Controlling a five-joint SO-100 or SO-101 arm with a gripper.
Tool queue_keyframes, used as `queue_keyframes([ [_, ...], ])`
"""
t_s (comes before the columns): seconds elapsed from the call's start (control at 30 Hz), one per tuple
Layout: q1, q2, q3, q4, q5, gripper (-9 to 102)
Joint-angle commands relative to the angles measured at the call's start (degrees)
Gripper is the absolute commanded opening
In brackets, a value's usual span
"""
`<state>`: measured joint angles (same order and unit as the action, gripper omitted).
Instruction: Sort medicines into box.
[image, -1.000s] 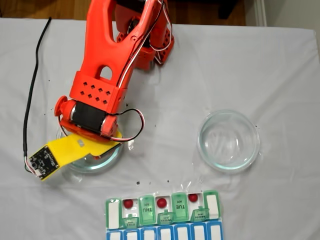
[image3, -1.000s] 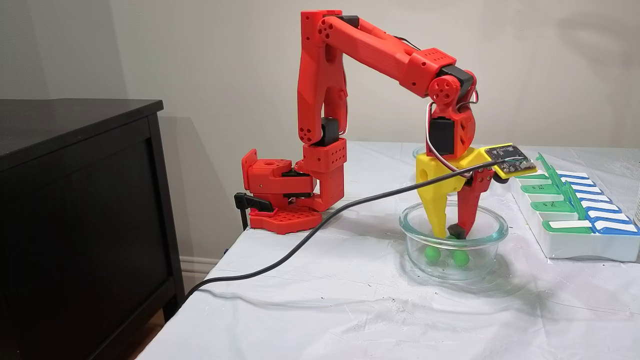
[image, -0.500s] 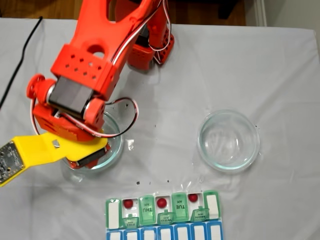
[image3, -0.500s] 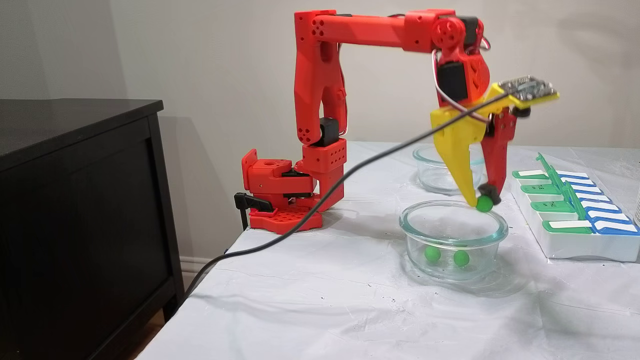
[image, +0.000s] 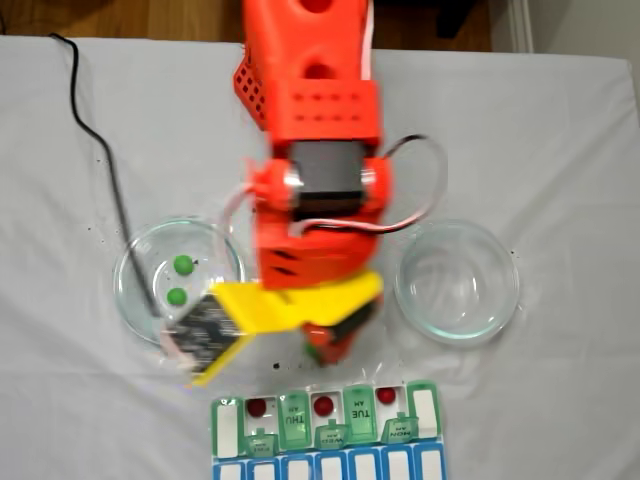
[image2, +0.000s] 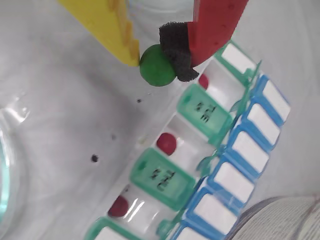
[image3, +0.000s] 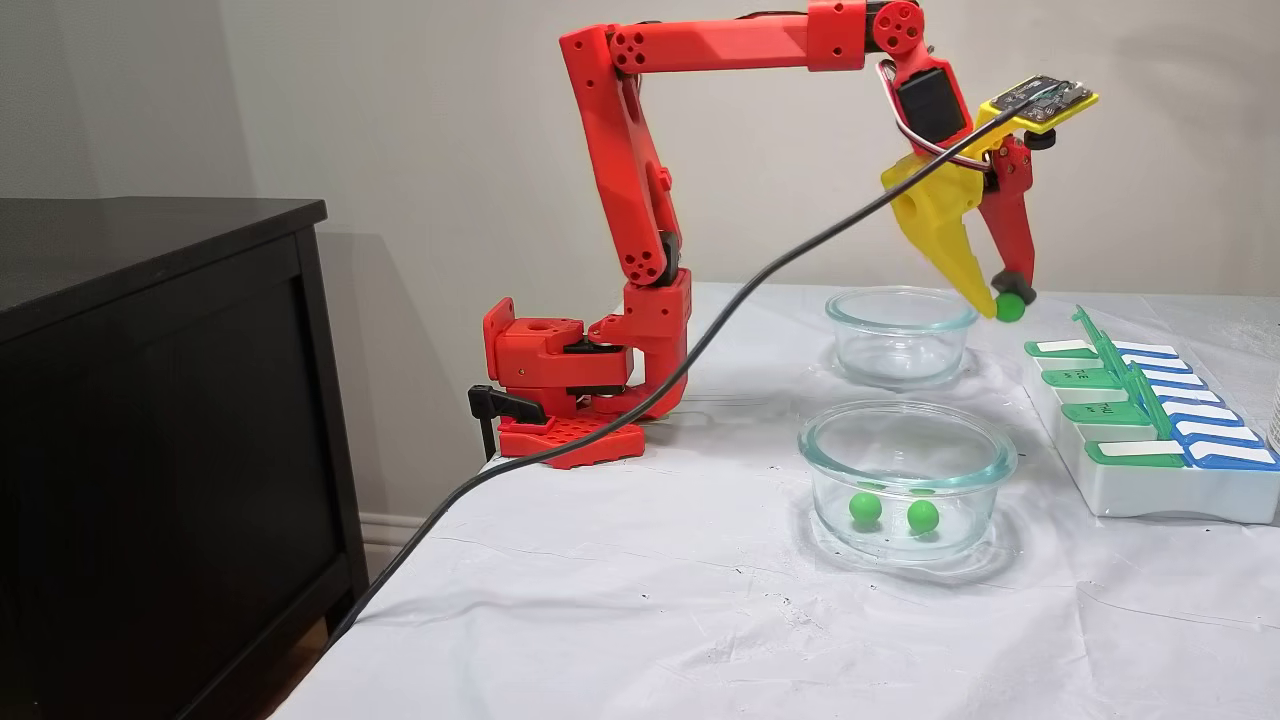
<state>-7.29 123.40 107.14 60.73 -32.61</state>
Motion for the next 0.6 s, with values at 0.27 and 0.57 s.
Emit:
queue_keyframes([
  [0.27, -8.3, -12.8, -10.6, -4.2, 5.0, 0],
  [0.57, -8.5, -17.4, -16.2, -7.3, 9.3, 0],
])
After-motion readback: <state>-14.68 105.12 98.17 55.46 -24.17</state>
